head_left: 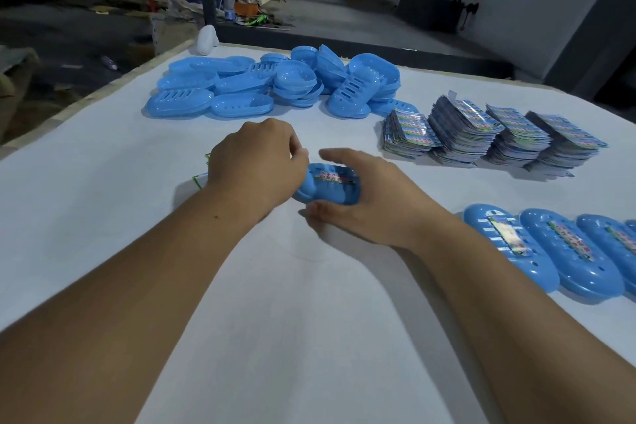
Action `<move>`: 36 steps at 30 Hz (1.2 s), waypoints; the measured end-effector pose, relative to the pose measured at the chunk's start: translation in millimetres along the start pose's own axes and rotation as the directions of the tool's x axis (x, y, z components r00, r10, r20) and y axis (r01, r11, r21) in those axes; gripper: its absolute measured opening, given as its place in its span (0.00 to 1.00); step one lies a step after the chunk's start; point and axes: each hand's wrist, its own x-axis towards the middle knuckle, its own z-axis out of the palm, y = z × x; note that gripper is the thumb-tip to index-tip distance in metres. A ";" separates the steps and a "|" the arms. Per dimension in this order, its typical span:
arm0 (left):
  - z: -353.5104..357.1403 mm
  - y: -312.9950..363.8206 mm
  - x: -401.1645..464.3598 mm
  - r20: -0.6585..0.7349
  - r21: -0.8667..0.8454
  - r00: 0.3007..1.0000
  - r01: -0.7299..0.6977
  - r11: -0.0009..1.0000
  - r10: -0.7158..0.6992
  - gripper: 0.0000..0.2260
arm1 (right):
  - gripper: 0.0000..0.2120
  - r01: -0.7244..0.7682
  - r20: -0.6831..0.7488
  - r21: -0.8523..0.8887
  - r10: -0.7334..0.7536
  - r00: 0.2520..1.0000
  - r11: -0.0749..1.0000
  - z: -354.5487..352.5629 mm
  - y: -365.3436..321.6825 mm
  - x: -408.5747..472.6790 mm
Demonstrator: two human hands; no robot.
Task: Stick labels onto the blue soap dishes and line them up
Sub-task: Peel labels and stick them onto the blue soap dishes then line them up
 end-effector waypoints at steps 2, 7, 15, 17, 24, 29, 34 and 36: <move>0.4 -0.2 -1.0 -0.007 -0.005 1.000 -0.010 1.000 0.010 0.08 | 0.38 -0.033 -0.018 -0.047 0.032 0.999 0.998 -1.3 -3.6 -1.8; -0.7 1.1 -3.4 -0.015 -0.014 1.000 -0.024 1.000 0.024 0.09 | 0.35 -0.208 -0.170 -0.258 0.168 0.971 0.943 -15.5 -7.7 -21.1; -3.8 2.8 -6.7 0.013 -0.053 0.999 -0.042 0.998 0.043 0.09 | 0.32 -0.472 -0.412 -0.409 0.304 0.859 0.781 -23.8 -5.6 -85.2; -4.5 3.6 -7.8 0.020 -0.058 0.998 -0.050 0.997 0.052 0.09 | 0.31 -0.489 -0.415 -0.425 0.316 0.853 0.761 -20.4 -1.2 -97.0; -7.0 6.1 -13.4 0.015 -0.089 0.996 -0.081 0.993 0.083 0.09 | 0.30 -0.491 -0.461 -0.387 0.297 0.836 0.781 -21.3 9.9 -106.5; -2.7 4.0 -10.8 0.021 -0.100 0.998 -0.064 0.993 0.066 0.11 | 0.29 -0.526 -0.459 -0.306 0.361 0.812 0.793 -32.8 25.5 -111.5; -1.7 5.1 -12.2 0.020 -0.133 0.996 -0.081 0.988 0.085 0.11 | 0.28 -0.579 -0.452 -0.298 0.422 0.786 0.759 -46.5 39.9 -115.2; -2.7 5.0 -11.2 0.027 -0.153 0.995 -0.093 0.984 0.098 0.11 | 0.28 -0.575 -0.447 -0.282 0.425 0.787 0.768 -46.5 39.7 -114.1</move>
